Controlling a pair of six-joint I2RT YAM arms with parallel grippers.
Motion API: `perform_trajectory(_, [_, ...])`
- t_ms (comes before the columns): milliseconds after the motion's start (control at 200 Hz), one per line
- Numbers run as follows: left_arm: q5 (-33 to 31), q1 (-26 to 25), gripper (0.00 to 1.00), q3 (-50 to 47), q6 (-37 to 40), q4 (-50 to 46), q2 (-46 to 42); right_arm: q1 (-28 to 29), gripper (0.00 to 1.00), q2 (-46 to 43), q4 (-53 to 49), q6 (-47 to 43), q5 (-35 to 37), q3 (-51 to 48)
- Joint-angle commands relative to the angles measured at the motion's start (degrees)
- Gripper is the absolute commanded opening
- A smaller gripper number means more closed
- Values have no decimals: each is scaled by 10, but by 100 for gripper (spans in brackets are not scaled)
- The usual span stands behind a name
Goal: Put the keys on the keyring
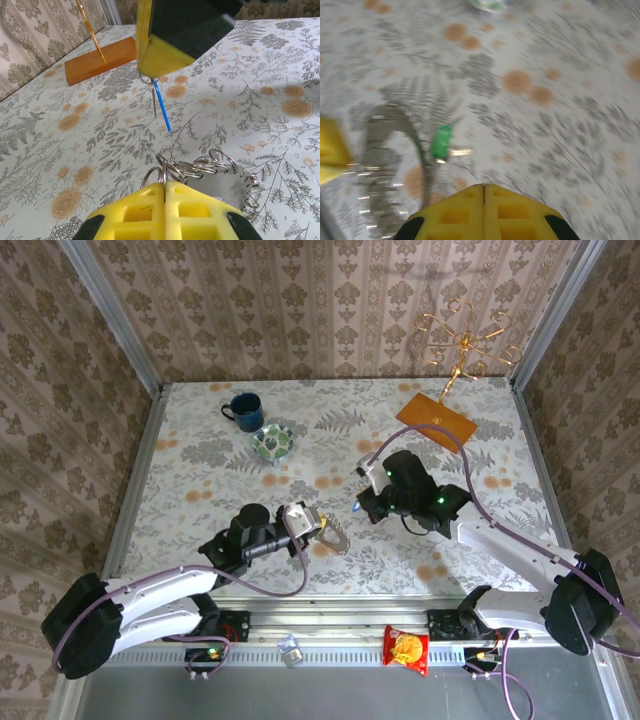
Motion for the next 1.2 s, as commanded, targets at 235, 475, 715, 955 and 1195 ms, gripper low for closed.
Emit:
perform_trajectory(235, [9,-9,0,-16,36,57,-16,-20,0,96,-106,139,-28,-43])
perform_trajectory(475, [17,-8,0,-15,48,64,-15,-27,11,164,-107,129,-36,-38])
perform_trajectory(715, [24,-8,0,-16,46,65,-15,-26,49,81,-73,44,-73,-22])
perform_trajectory(955, [31,-8,0,-20,44,75,-14,14,51,-67,108,-236,-263,-112])
perform_trajectory(1195, [38,-8,0,-22,42,86,-11,13,48,-9,36,-334,-326,-54])
